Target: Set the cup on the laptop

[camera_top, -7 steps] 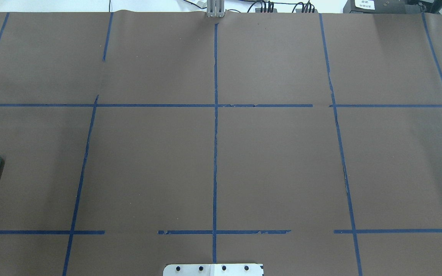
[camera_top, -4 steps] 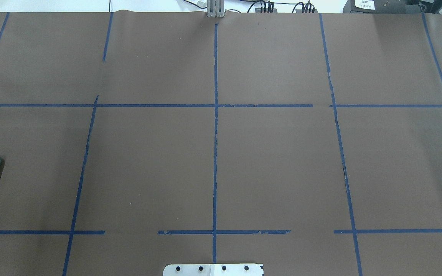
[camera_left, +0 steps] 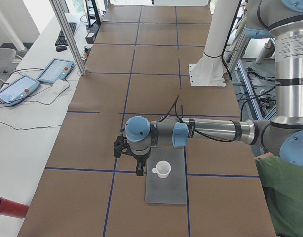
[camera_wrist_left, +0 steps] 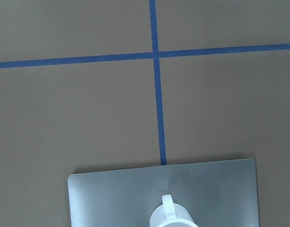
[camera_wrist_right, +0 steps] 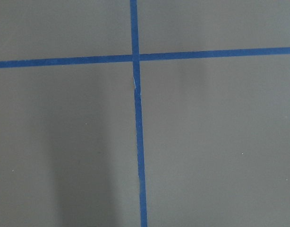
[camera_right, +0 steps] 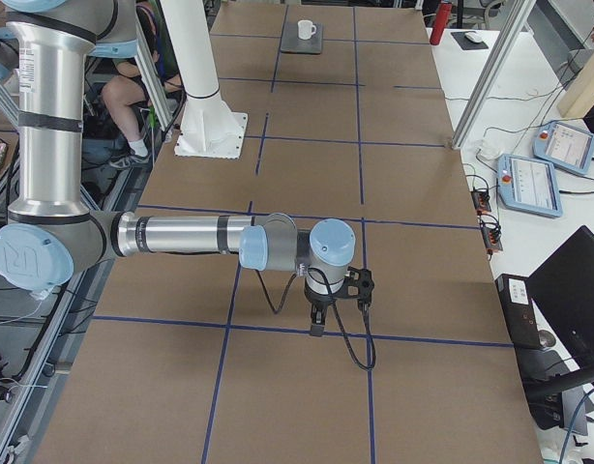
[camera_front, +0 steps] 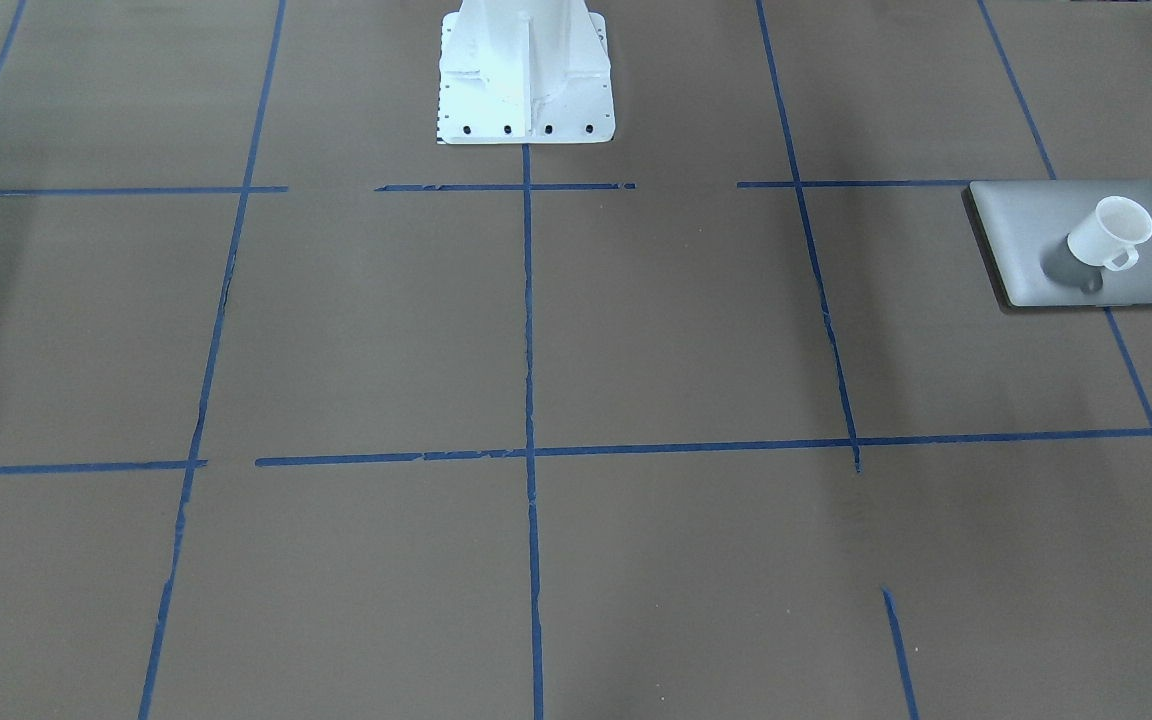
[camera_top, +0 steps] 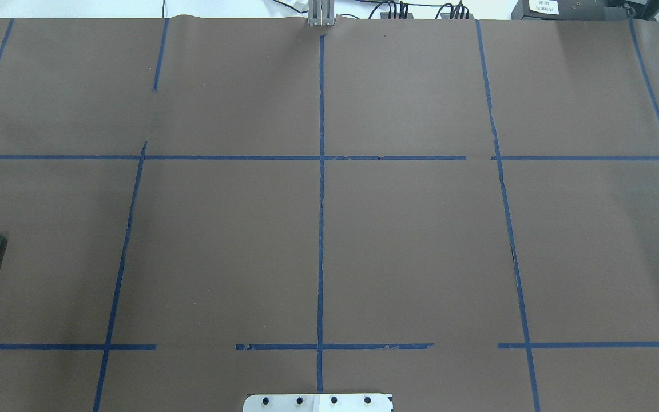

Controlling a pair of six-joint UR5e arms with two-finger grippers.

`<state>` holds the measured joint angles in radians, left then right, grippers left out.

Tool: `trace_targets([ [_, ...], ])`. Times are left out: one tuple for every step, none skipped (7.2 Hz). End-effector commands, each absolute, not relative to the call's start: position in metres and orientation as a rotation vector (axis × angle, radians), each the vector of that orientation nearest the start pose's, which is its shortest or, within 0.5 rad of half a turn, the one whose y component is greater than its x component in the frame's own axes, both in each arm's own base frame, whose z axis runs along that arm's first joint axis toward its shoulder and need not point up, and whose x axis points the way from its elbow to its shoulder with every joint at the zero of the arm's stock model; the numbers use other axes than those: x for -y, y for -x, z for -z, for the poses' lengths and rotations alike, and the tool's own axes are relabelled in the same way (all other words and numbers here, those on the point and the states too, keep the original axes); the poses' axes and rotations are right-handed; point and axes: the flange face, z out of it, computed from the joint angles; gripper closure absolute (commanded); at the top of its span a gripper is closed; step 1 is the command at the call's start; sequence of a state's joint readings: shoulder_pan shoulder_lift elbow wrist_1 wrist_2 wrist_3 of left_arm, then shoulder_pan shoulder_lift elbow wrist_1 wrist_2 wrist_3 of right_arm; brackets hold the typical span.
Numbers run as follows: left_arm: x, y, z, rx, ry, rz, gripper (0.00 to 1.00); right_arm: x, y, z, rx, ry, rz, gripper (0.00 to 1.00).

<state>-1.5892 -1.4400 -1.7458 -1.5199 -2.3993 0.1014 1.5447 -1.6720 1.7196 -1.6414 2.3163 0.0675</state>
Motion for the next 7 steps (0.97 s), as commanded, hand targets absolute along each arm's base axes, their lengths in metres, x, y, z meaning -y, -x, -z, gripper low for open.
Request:
trace_targets([
  [0.4352,0.068,-0.6353,-0.826,-0.045,-0.081,0.0,0.4484,-0.0541,-0.6421,0.744,0.057,-0.048,0.0],
  [0.4357,0.0679,-0.6368,-0.828,-0.042,-0.079,0.0,0.4484,-0.0541,-0.6421,0.744,0.057,-0.048,0.0],
  [0.4346,0.0679,-0.6352,-0.827,-0.045,-0.081,0.0,0.4484,-0.0541,-0.6421,0.744,0.057,-0.048,0.0],
  [0.4351,0.0679,-0.6367,-0.828,-0.042,-0.079,0.0,0.4484,-0.0541,-0.6421,0.744,0.057,-0.048,0.0],
  [0.4348,0.0673,-0.6397,-0.828,-0.036,-0.078,0.0,0.4484,-0.0541,-0.6421,0.744,0.057,-0.048,0.0],
  [0.4354,0.0679,-0.6398,-0.828,-0.035,-0.074,0.0,0.4484,-0.0542,-0.6422,0.742,0.057,-0.048,0.0],
  [0.4359,0.0679,-0.6354,-0.827,-0.044,-0.078,0.0,0.4484,-0.0541,-0.6421,0.744,0.057,-0.048,0.0],
])
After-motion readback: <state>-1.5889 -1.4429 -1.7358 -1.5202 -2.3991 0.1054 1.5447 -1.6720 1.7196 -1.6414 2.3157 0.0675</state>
